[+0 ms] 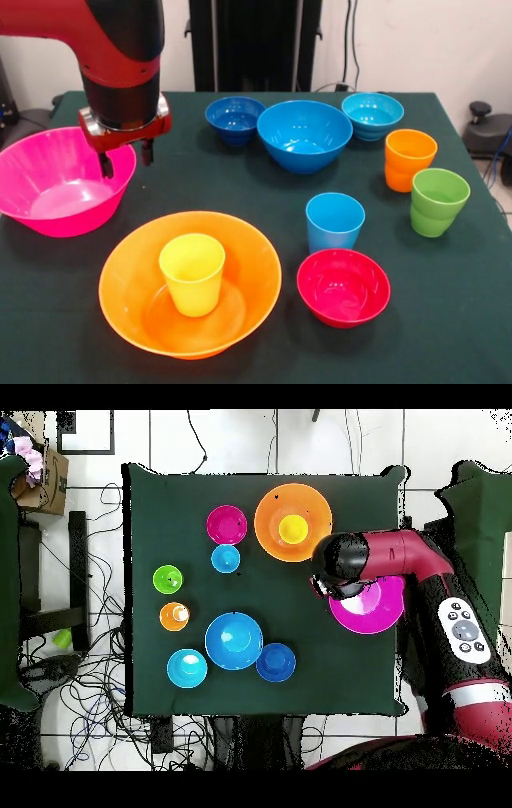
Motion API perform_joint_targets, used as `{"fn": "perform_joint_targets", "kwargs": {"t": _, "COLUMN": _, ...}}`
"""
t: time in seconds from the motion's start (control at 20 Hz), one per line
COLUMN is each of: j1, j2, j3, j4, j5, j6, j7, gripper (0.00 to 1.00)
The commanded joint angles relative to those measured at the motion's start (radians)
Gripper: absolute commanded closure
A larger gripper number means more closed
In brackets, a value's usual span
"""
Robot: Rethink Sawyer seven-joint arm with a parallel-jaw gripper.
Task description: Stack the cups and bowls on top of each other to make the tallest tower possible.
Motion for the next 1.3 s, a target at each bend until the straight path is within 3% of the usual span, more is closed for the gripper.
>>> {"fn": "perform_joint_targets", "kwargs": {"t": 0.05, "j1": 0.036, "j2": 0.103, "j3": 0.036, "j4": -0.038, "j5": -0.083, "j6": -0.107, "j7": -0.264, "gripper": 0.00}}
{"fn": "perform_joint_targets", "kwargs": {"t": 0.9, "j1": 0.020, "j2": 0.110, "j3": 0.020, "j4": -0.032, "j5": -0.083, "j6": -0.122, "j7": -0.286, "gripper": 0.00}}
{"fn": "perform_joint_targets", "kwargs": {"t": 0.95, "j1": 0.018, "j2": 0.109, "j3": 0.017, "j4": -0.030, "j5": -0.086, "j6": -0.119, "j7": -0.288, "gripper": 1.00}}
{"fn": "perform_joint_targets", "kwargs": {"t": 1.3, "j1": 0.010, "j2": 0.103, "j3": 0.003, "j4": -0.030, "j5": -0.102, "j6": -0.119, "j7": -0.293, "gripper": 1.00}}
